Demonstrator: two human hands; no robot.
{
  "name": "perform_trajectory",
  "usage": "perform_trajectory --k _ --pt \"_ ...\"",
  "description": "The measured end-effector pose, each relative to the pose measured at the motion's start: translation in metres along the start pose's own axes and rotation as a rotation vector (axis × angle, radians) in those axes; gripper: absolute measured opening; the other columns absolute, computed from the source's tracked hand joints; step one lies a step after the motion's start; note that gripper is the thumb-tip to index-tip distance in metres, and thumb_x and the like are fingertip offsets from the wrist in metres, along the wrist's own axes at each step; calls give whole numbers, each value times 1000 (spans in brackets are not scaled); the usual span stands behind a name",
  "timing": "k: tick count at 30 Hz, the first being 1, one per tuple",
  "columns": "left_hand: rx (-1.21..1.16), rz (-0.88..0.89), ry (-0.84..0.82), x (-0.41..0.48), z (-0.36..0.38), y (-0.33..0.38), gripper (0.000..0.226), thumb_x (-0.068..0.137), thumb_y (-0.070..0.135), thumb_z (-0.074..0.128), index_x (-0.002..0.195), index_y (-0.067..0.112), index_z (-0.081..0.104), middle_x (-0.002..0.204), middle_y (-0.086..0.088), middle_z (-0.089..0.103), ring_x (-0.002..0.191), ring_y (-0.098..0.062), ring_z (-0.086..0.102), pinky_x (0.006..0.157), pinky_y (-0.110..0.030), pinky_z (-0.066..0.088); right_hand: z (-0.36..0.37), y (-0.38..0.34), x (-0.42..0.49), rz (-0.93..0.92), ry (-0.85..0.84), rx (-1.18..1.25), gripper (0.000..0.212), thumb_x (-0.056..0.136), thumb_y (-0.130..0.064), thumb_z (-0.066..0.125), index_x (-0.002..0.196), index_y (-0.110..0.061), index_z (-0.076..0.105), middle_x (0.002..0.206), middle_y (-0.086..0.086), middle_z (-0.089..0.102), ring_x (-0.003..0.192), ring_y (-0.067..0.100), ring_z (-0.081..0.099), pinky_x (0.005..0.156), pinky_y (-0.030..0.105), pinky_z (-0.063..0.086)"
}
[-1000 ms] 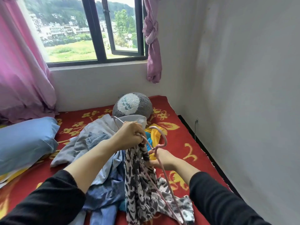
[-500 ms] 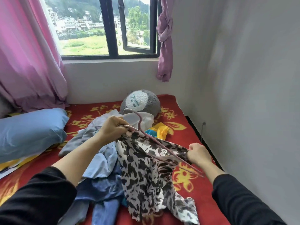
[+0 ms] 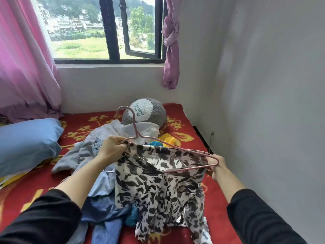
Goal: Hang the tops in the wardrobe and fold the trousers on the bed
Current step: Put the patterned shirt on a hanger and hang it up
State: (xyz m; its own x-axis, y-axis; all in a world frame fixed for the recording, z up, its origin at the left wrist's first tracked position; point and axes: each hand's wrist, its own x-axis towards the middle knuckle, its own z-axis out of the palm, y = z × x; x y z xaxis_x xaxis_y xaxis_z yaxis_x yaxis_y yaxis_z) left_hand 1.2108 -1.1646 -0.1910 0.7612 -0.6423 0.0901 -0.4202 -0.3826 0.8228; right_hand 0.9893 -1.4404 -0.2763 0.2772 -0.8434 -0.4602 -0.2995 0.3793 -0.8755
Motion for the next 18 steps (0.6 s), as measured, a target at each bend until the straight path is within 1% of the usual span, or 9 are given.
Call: perform_trajectory --k 3,6,7,8,10,12,15,16,18 --pt "113 73 -58 -4 7 2 38 85 -2 52 59 22 65 49 7 54 45 -10 40 42 -24 32 1 3 17 40 27 -28 18 72 3 57 81 -10 65 75 13 62 69 26 58 67 39 51" --pt "182 160 -107 -6 12 1 31 83 -4 49 74 14 72 69 -3 69 62 -25 60 60 -37 50 0 3 30 -7 42 -140 19 71 4 52 79 -8 64 69 15 61 61 27 58 60 39 53" --pt "196 187 -113 -7 13 1 31 82 -6 49 77 13 73 74 -4 70 69 -26 63 66 -36 51 -1 1 26 -29 45 -202 18 71 5 51 77 -7 63 68 17 60 58 28 59 57 40 54" --pt "215 211 -113 -9 14 2 31 82 -6 49 82 12 74 77 -2 70 71 -21 63 67 -27 50 -2 -2 18 -46 46 -267 18 72 5 50 74 -8 62 67 17 60 55 29 59 55 42 55" --pt "251 240 -121 -13 15 5 32 83 -7 48 87 11 75 76 4 67 64 -2 58 60 -11 42 -3 -5 6 -60 24 -377 19 79 3 46 71 -11 56 63 15 57 49 24 54 48 36 53" --pt "260 234 -145 -15 17 4 34 83 -7 47 87 12 74 73 4 67 59 0 57 55 -12 41 -4 -9 -2 -31 -14 -436 23 90 -2 40 72 -13 50 62 11 51 46 20 48 48 31 47" --pt "193 151 -159 -10 17 -7 44 80 -10 44 76 25 70 77 -9 72 67 -27 64 65 -36 50 -12 -17 -5 63 -61 -379 21 87 6 40 79 -8 54 63 11 53 41 20 51 44 28 48" --pt "161 112 -156 -8 15 -12 48 79 -11 43 72 30 68 78 -15 72 66 -30 62 64 -37 49 -17 -19 -5 112 -67 -296 21 86 7 42 81 -7 57 64 13 57 41 21 56 44 29 51" --pt "146 52 -169 -10 12 -20 52 79 -12 41 70 32 67 79 -20 71 63 -26 57 60 -33 44 -25 -23 -8 190 -96 -124 23 89 2 42 86 -6 63 72 15 64 44 23 62 46 32 55"
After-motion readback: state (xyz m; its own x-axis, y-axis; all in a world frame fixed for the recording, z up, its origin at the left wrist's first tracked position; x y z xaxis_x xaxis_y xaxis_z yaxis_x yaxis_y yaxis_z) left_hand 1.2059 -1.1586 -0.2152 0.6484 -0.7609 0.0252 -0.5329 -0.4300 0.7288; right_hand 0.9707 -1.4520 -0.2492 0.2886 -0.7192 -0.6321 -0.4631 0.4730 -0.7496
